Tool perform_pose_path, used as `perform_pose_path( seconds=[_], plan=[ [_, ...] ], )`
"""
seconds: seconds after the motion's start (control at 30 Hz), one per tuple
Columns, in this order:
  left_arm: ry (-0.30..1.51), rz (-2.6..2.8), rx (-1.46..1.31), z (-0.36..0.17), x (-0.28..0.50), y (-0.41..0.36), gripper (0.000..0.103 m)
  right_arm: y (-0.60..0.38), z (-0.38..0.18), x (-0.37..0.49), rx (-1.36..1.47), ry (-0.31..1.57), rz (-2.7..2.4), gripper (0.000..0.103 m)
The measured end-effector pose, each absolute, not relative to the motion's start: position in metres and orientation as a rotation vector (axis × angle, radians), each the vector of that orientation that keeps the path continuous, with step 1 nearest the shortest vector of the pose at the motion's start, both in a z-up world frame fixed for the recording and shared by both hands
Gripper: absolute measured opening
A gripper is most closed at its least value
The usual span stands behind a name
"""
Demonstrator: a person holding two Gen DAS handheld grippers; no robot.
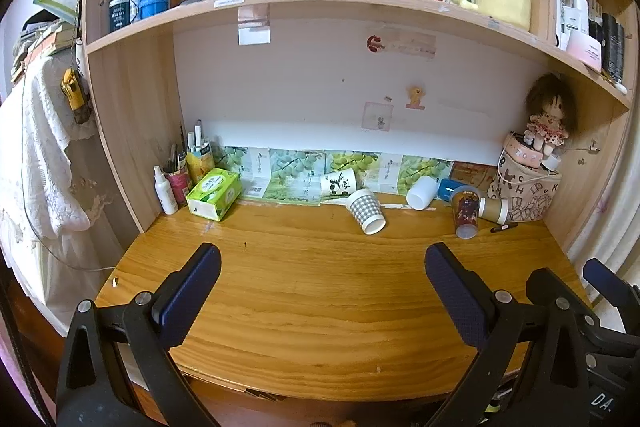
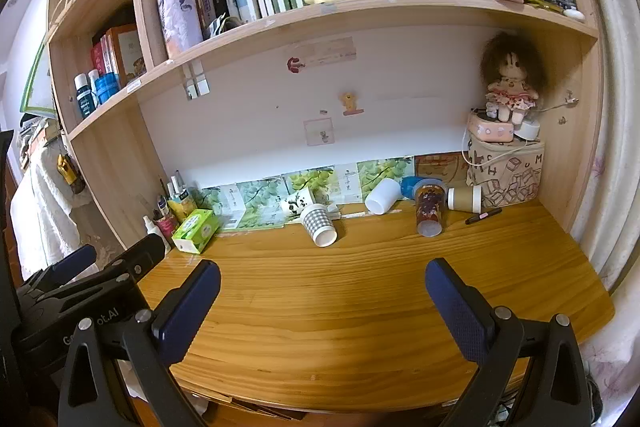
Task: Flip cup upright
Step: 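Move the right tool toward the tipped-over robot-print paper cup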
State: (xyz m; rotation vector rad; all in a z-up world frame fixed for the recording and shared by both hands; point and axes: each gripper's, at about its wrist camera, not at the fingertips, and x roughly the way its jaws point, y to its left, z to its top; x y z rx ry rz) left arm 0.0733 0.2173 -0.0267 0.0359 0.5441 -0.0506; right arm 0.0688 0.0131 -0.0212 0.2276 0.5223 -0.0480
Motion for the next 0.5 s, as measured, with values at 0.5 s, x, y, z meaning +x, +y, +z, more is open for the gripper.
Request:
perform_pose_path(
  seconds=[0.5],
  plan=[
    [0.64,-0.141,0.017,-0.041,0.108,0.247,0.102,0.05,-0.036,0.085,0.245,0.601,-0.114,0.103]
  ],
)
